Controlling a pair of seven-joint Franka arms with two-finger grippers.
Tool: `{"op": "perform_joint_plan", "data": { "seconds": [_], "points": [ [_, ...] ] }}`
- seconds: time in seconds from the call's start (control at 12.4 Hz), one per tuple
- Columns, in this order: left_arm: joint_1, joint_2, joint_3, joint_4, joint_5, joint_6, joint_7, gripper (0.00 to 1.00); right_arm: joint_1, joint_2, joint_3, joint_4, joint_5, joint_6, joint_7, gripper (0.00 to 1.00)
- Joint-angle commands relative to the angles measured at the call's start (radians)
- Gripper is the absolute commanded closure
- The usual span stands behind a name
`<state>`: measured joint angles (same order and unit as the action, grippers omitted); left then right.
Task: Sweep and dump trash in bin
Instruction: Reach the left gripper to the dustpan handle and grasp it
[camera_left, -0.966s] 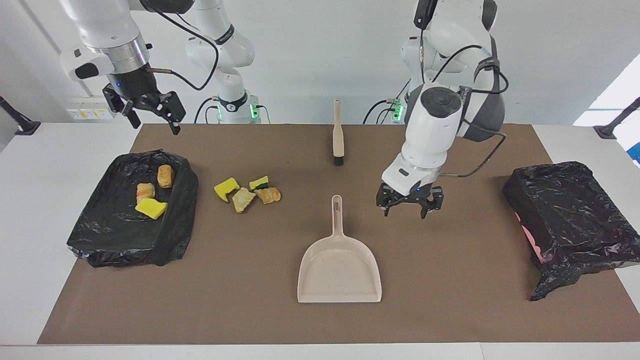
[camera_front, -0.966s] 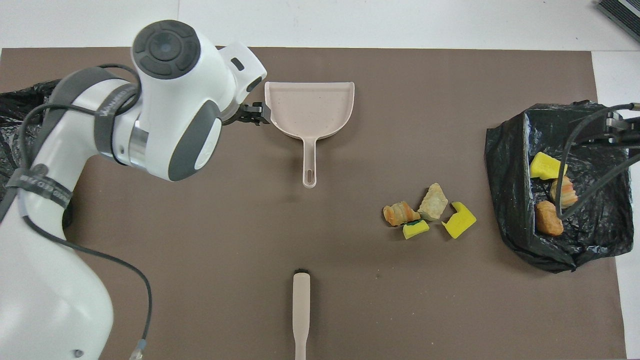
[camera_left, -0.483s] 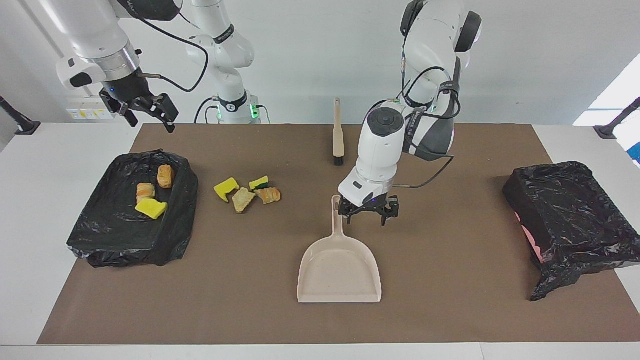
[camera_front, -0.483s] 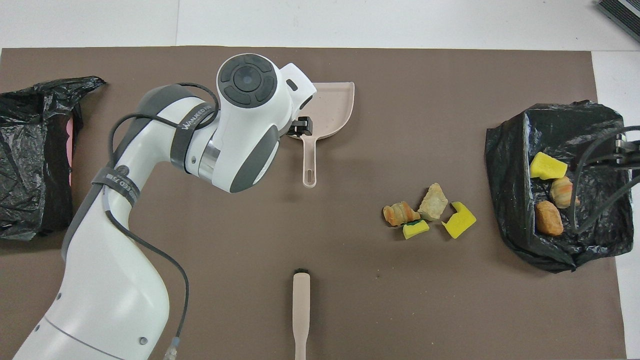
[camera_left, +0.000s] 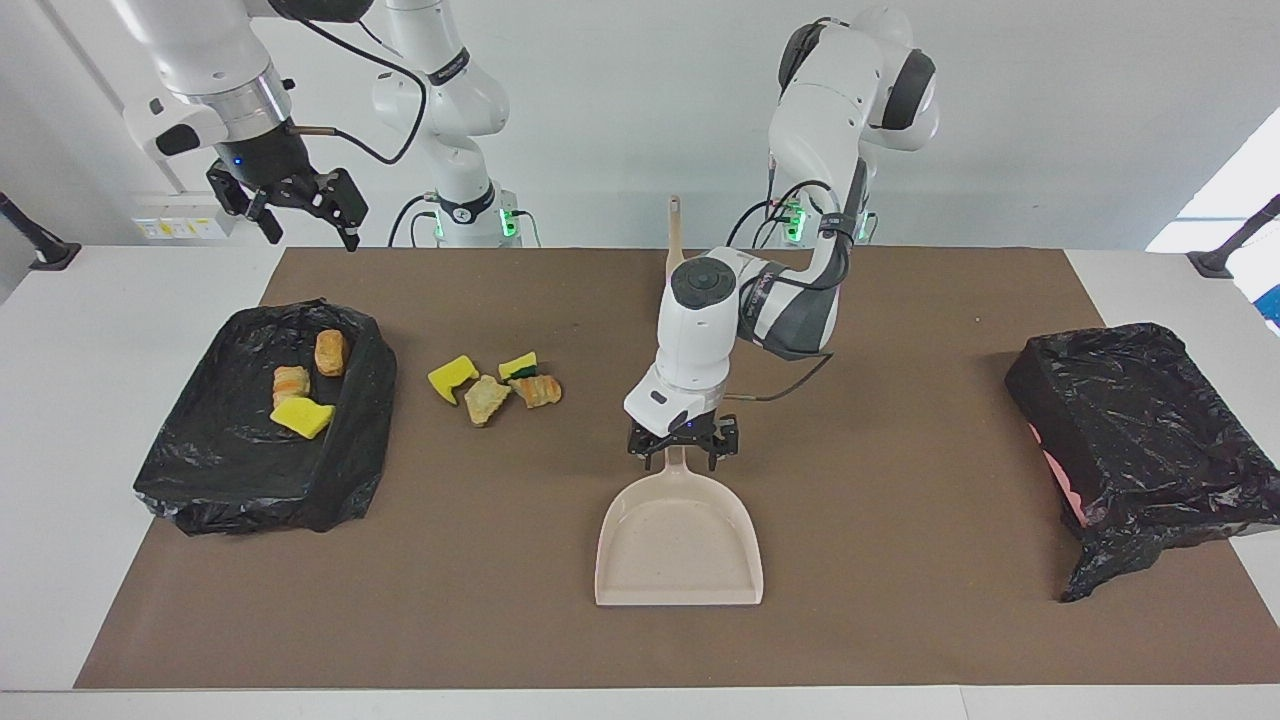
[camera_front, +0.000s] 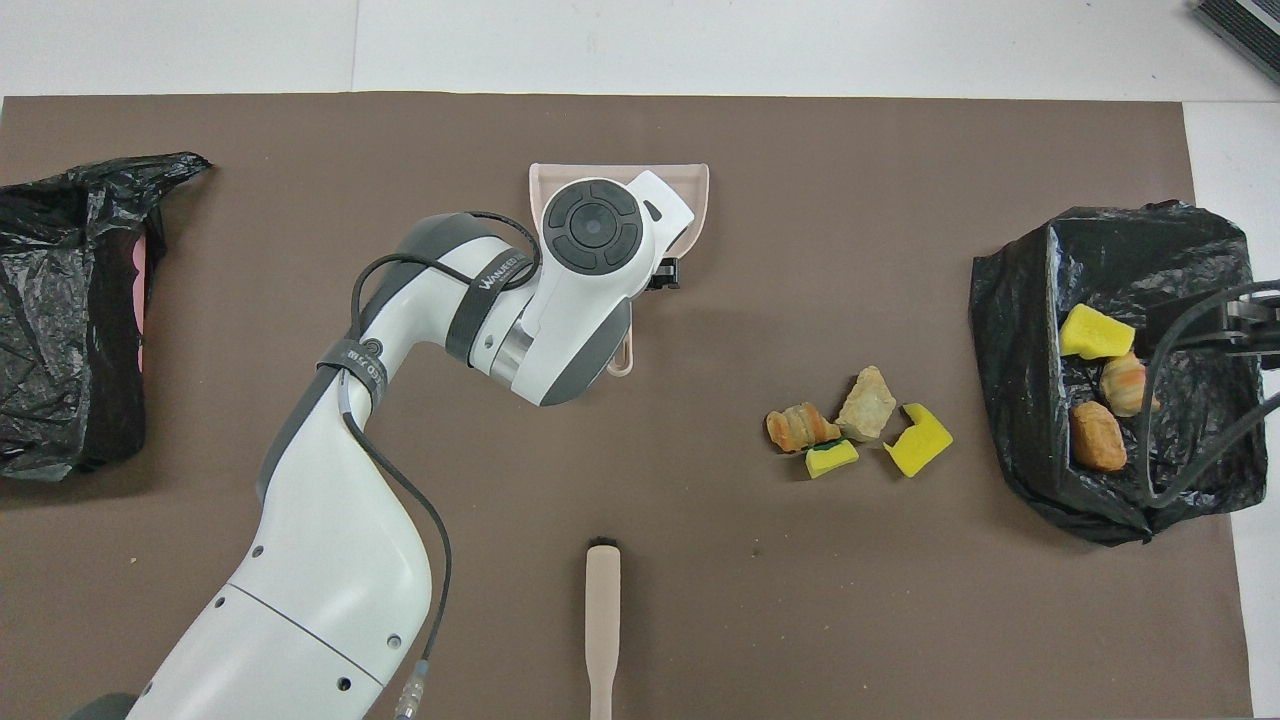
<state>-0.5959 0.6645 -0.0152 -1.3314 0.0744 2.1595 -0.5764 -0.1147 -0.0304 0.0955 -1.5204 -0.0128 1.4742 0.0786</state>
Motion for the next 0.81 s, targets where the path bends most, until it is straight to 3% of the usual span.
{"op": "perform_joint_plan", "data": {
  "seconds": [0.0, 0.24, 0.64, 0.72],
  "points": [
    [-0.007, -0.009, 0.011, 0.006, -0.013, -0.007, -0.007, 0.21, -0.006, -0.02, 0.0, -0.044, 0.014, 0.032, -0.04, 0.0],
    [-0.01, -0.017, 0.008, -0.012, -0.013, -0.02, -0.005, 0.38, 0.041, -0.048, 0.012, -0.142, 0.017, 0.035, -0.014, 0.0],
    [-0.025, -0.031, 0.006, -0.035, -0.01, -0.066, -0.002, 0.45, 0.079, -0.075, 0.012, -0.349, 0.019, 0.175, -0.007, 0.0],
    [-0.025, -0.031, 0.008, -0.032, 0.004, -0.064, -0.002, 0.6, 0.084, -0.086, 0.012, -0.389, 0.025, 0.179, -0.005, 0.0]
  ]
}}
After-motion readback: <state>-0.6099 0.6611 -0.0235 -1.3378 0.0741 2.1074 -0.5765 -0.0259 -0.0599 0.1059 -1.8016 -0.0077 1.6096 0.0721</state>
